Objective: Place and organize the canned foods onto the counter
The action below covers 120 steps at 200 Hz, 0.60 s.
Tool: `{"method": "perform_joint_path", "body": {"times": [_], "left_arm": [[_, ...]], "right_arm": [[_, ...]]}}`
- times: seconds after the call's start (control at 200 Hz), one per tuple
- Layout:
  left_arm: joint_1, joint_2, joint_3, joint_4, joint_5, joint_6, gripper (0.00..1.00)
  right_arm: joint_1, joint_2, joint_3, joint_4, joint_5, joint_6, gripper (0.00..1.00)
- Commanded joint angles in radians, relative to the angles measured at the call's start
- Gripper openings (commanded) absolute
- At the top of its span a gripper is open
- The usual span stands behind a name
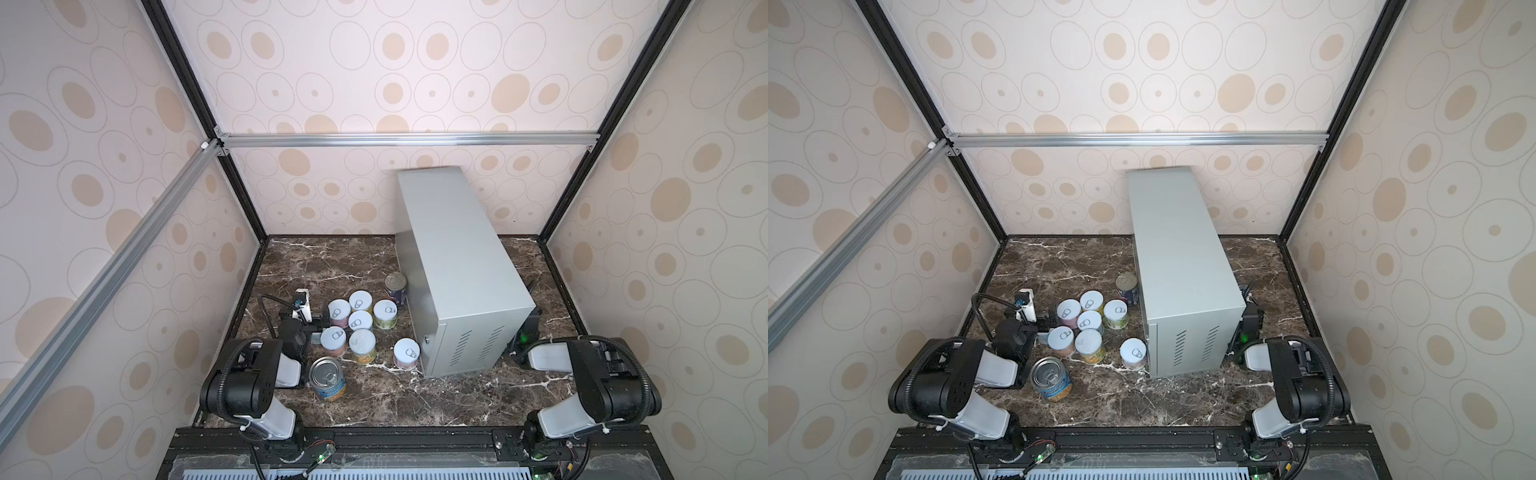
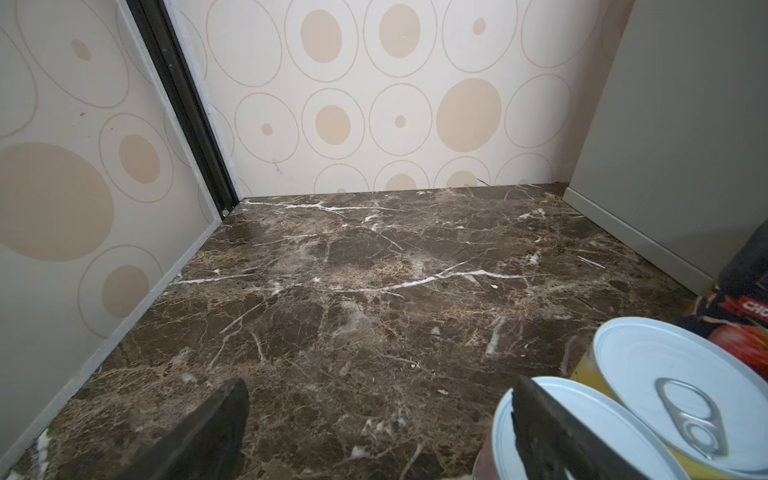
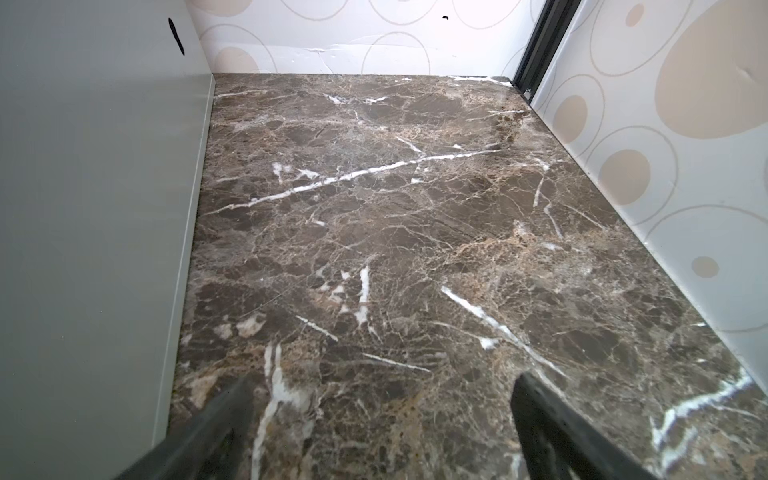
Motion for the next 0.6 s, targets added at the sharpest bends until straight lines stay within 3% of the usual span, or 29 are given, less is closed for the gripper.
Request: {"method": "perform_joint_path", "body": {"times": [0.0, 0.595], "left_arm": [[0.008, 0.009, 0.020, 0.046, -0.006, 0.033, 0.98], [0.016, 0.011, 0.025, 0.039, 0.005, 0.025, 0.98]], "right_arm": [[-0.002, 0.017, 0.040, 0.019, -0.002, -0.017, 1.00], [-0.002, 0.019, 0.042, 0.019, -0.002, -0.017, 1.00]]}}
